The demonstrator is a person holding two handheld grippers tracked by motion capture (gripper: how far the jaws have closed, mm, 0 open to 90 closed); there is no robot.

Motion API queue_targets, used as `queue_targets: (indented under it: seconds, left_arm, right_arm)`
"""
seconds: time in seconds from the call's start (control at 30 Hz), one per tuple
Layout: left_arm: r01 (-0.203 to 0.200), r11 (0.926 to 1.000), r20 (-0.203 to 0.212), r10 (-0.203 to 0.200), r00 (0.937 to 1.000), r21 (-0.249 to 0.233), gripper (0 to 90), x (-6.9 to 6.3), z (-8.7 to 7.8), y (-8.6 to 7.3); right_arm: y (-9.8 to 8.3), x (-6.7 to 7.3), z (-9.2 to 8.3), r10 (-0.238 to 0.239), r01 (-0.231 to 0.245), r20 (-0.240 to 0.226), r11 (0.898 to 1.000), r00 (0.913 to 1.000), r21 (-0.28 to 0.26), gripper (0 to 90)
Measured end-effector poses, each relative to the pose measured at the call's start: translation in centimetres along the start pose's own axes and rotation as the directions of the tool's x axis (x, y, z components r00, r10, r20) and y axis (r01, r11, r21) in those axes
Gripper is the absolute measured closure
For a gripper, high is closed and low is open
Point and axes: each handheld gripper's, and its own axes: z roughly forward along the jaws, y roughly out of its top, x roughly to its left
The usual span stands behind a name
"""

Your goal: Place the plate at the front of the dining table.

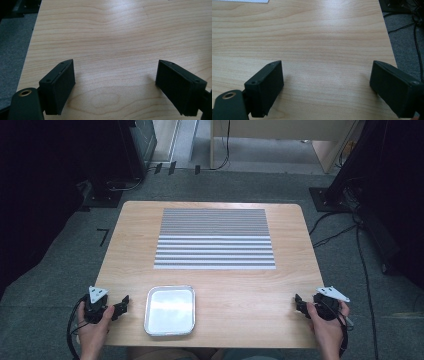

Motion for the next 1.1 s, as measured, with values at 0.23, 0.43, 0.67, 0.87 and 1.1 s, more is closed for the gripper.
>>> queue_targets:
  seconds: [0.23, 0.43, 0.67, 0.87, 1.1]
  left_arm:
    - [0.034, 0.9994, -0.001, -0.034, 0.9994, -0.012, 15.8, 0.1, -0.3, 0.0]
    - [0.066, 0.9971, 0.014, -0.066, 0.9977, -0.037, 15.8, 0.1, -0.8, 0.2]
    - [0.061, 0.9958, 0.044, -0.058, 0.9974, -0.068, 15.8, -0.8, -1.8, 0.9]
    - [0.021, 0.9964, 0.044, -0.018, 0.9988, -0.081, 15.8, -1.7, -2.1, 1.1]
    - [0.033, 0.9948, 0.061, -0.027, 0.9977, -0.096, 15.8, -2.0, -2.5, 1.3]
  right_arm:
    - [0.1, -0.1, 0.1, 0.028, -0.028, 0.015, 1.000, 0.9995, -0.007, 13.5]
    - [0.2, -0.4, 0.1, 0.063, -0.062, 0.033, 0.998, 0.9975, -0.020, 13.8]
    - [0.8, 0.0, -0.4, 0.081, -0.080, 0.029, 0.996, 0.9963, -0.047, 13.8]
    - [1.4, 0.7, -1.0, 0.093, -0.094, -0.019, 0.994, 0.9955, -0.063, 13.8]
    - [1.9, 0.9, -1.8, 0.116, -0.119, -0.042, 0.989, 0.9924, -0.088, 13.9]
